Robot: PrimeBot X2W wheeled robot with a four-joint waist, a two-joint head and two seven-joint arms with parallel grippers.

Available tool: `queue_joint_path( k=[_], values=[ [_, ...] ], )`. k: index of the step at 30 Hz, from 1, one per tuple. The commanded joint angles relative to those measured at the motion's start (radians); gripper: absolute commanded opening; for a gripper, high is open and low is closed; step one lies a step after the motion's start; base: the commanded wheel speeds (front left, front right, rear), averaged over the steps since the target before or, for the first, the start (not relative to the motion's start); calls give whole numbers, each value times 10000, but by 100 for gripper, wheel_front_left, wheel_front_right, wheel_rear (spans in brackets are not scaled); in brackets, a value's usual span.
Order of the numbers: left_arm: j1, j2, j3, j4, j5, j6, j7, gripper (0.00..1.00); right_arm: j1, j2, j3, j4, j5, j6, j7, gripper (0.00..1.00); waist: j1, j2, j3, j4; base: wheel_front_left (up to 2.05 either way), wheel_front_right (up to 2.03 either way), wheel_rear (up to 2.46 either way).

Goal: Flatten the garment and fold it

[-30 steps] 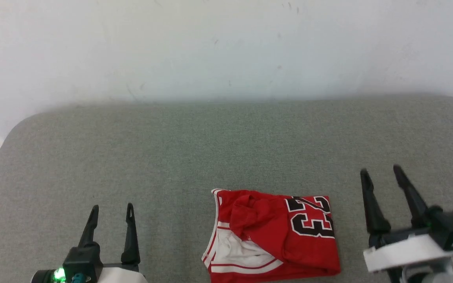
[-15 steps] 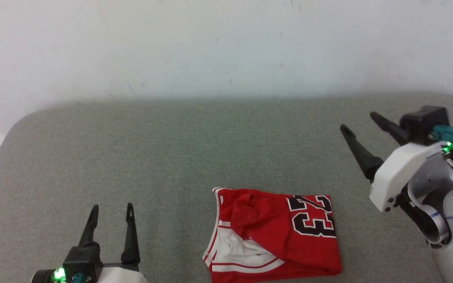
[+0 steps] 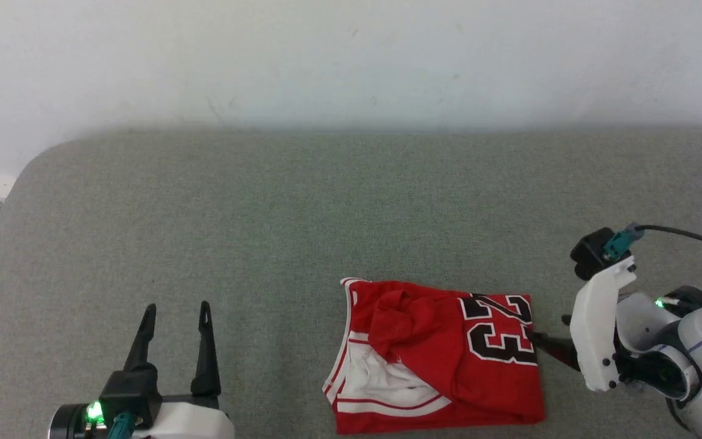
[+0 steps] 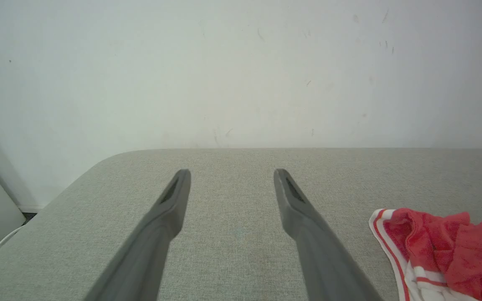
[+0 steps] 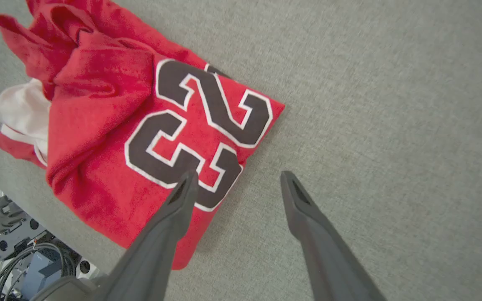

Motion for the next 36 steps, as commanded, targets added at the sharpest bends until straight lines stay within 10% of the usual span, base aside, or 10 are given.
queue_joint_path(
  k=[1, 15, 16, 17, 36],
  values=[
    [-183, -43, 5, -46, -27, 43, -47, 100, -157, 80, 126, 142, 146, -7, 45, 100, -1, 0, 220, 80, 0, 0, 0],
    [-814, -54, -155, 73, -25, 54, -47, 100, -173, 952, 1903, 2068, 1010, -7, -435, 100, -1, 0, 910, 388, 0, 0, 0],
    [-811, -55, -147, 84, -33, 66, -47, 100, -195, 902, 2020, 2026, 1065, -7, -589, 35, -1, 0, 906, 382, 0, 0, 0],
    [-799, -55, -135, 94, -41, 77, -47, 100, -238, 857, 2116, 1987, 1122, -7, -751, 0, -1, 0, 889, 366, 0, 0, 0],
    [-251, -60, 355, -195, -200, 247, -47, 100, -2690, -1707, 3925, -745, -37, -7, -3101, 0, -1, 0, 711, -1859, 0, 0, 0]
  ],
)
